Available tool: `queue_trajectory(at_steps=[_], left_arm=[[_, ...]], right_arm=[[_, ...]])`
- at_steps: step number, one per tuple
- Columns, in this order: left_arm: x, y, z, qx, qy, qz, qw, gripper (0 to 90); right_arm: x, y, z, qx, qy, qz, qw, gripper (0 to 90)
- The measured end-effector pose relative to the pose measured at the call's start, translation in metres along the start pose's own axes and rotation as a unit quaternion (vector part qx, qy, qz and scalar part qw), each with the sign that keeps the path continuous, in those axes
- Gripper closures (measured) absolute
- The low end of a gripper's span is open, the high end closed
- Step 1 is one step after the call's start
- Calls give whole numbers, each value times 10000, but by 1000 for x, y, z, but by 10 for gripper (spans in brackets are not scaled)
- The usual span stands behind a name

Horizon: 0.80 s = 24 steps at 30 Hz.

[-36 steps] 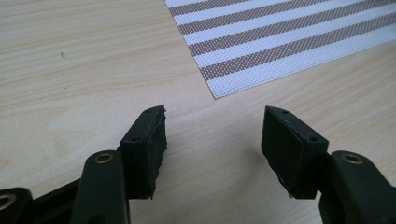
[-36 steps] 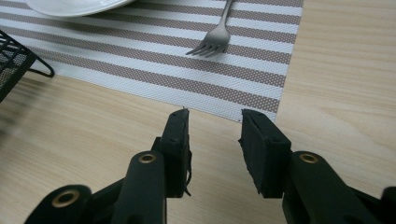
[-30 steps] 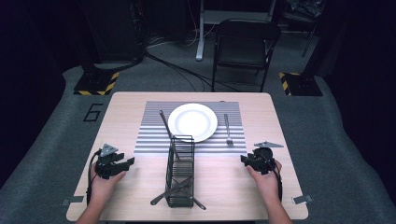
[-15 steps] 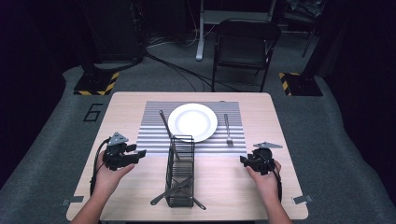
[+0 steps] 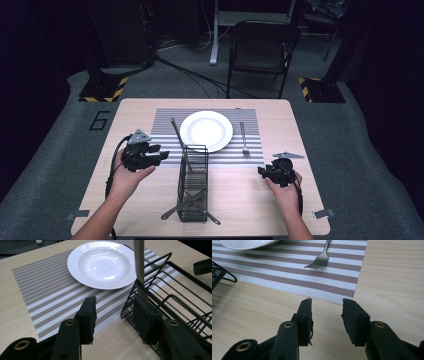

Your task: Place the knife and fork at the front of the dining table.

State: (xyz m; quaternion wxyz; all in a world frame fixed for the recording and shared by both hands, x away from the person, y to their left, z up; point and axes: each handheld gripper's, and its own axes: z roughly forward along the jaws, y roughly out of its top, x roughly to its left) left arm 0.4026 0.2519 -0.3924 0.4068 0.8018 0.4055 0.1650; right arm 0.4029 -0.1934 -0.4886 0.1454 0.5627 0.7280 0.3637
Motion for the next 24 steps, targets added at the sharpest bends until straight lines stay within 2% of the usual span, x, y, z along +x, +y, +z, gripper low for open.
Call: queue_trajectory(at_steps=[7, 15, 24], left_arm=[[-10, 12, 14, -1, -143, 43, 9999, 564], [-18, 21, 27, -71, -265, 39, 9996, 586], [-21, 26, 38, -99, -339, -10, 9994, 629]], right_arm=[[-2, 0, 1, -18, 20, -52, 10000, 596], [-1, 0, 1, 19, 60, 14, 10000, 591], [-2, -1, 2, -17, 89, 22, 10000, 589]])
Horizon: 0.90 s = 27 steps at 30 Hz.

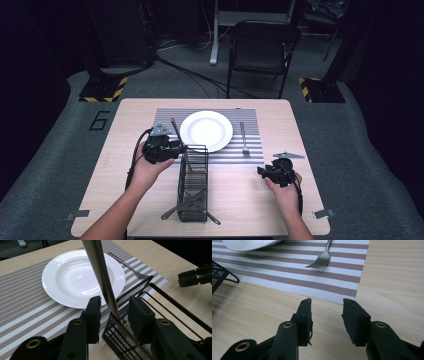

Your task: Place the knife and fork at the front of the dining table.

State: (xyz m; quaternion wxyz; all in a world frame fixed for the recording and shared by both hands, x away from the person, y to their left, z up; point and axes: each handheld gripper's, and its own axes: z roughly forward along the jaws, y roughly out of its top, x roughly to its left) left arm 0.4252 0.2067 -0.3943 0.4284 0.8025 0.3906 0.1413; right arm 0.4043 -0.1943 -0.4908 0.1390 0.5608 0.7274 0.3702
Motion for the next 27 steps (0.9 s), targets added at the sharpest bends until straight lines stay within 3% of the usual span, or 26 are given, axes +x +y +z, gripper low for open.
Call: queue_trajectory(at_steps=[17, 22, 27], left_arm=[[0, -1, 6, -235, -2, -164, 9996, 722], [-5, -3, 4, -270, 137, -52, 9995, 771], [-11, -6, 1, -302, 120, 94, 9994, 778]], right_arm=[[-3, -1, 1, 28, -10, 66, 10000, 585], [-4, -1, 2, 45, -20, 70, 10000, 585], [-5, -1, 3, 60, -17, 104, 9999, 583]])
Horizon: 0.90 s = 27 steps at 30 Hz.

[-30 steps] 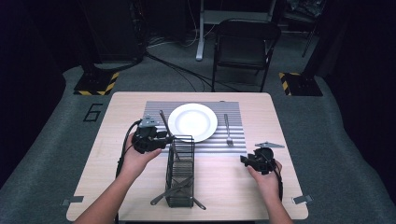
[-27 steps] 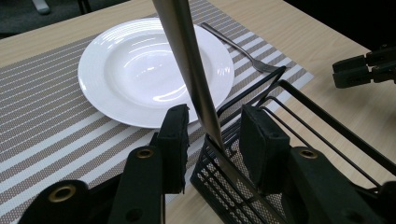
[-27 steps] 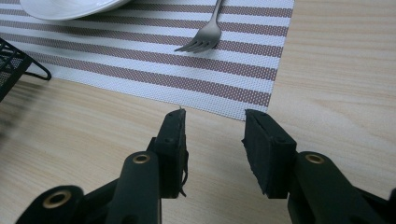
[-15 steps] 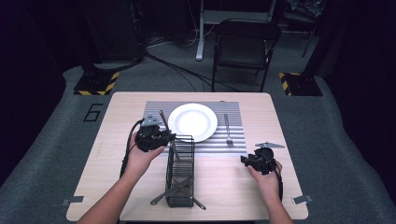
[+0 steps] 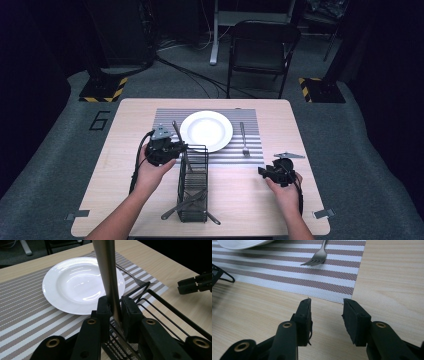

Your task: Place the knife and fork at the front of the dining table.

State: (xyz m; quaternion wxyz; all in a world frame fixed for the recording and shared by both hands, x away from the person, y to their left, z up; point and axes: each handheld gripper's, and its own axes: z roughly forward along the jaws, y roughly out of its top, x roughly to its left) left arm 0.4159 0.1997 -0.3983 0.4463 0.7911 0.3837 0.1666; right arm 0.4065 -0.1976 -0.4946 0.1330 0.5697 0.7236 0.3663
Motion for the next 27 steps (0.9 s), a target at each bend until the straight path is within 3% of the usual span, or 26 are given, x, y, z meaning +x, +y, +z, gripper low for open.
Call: queue_trajectory(at_steps=[4, 11, 17, 20, 27], left_arm=[[-5, -1, -1, -37, -73, 120, 9999, 789], [-12, -1, 0, -72, -180, 83, 9998, 806], [-17, 6, 4, 23, -224, 212, 9995, 813], [-19, 9, 4, 98, -265, 179, 9994, 814], [-23, 26, -7, 85, -260, 319, 9991, 814]], right_arm=[[-1, 0, 1, 21, 8, -5, 10000, 583], [0, 0, 1, 20, 4, -1, 10000, 586], [-2, 0, 1, -4, 16, -2, 10000, 586], [-2, 0, 1, -5, 14, 17, 10000, 587], [-2, 0, 0, 11, 20, 37, 10000, 588]])
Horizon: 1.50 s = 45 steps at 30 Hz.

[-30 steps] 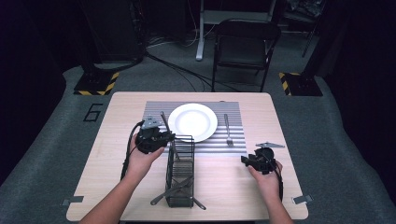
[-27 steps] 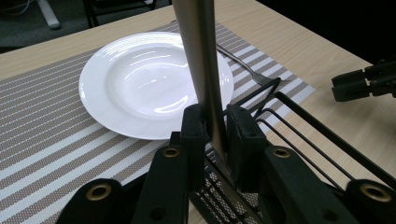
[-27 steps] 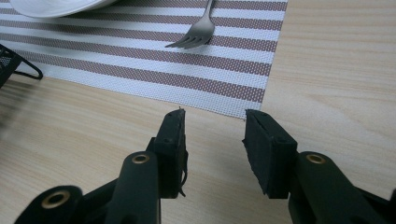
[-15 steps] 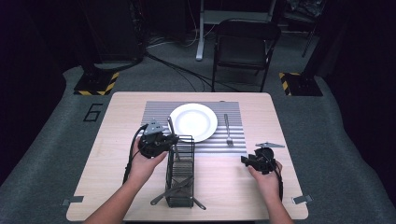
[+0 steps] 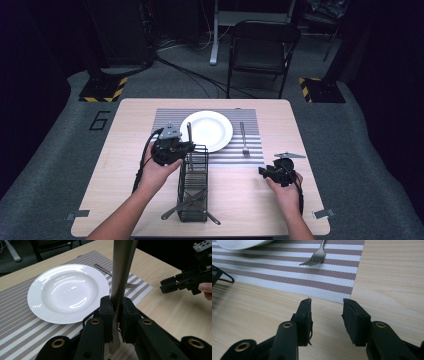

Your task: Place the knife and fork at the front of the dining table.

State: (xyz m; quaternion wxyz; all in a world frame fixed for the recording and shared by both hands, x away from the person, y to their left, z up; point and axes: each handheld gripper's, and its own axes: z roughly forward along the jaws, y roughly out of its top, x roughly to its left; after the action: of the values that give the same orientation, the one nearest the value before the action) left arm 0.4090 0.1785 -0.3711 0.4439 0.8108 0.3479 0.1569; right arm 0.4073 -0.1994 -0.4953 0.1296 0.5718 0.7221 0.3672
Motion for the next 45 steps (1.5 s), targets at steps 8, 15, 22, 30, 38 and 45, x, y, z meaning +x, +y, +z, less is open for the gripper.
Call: queue_trajectory(at_steps=[8, 15, 22, 30, 38, 45], left_arm=[[-2, 18, -14, -7, -50, 24, 10000, 815], [-5, 34, -24, 1, -70, 46, 10000, 815], [-4, 47, -32, -8, -39, 63, 10000, 815], [0, 59, -40, -33, -6, 44, 10000, 816], [7, 68, -50, -89, 98, 56, 9999, 816], [21, 71, -54, -155, 220, -67, 9996, 816]], right_arm=[[0, 0, 0, -5, 6, 6, 10000, 587], [0, 0, 0, -8, 13, 15, 10000, 588], [-1, 0, 0, -11, 16, 29, 10000, 588], [-2, -1, 1, -9, 37, 32, 10000, 588], [-2, -1, 1, -13, 46, 63, 10000, 588], [-2, -1, 1, -20, 53, 70, 10000, 587]])
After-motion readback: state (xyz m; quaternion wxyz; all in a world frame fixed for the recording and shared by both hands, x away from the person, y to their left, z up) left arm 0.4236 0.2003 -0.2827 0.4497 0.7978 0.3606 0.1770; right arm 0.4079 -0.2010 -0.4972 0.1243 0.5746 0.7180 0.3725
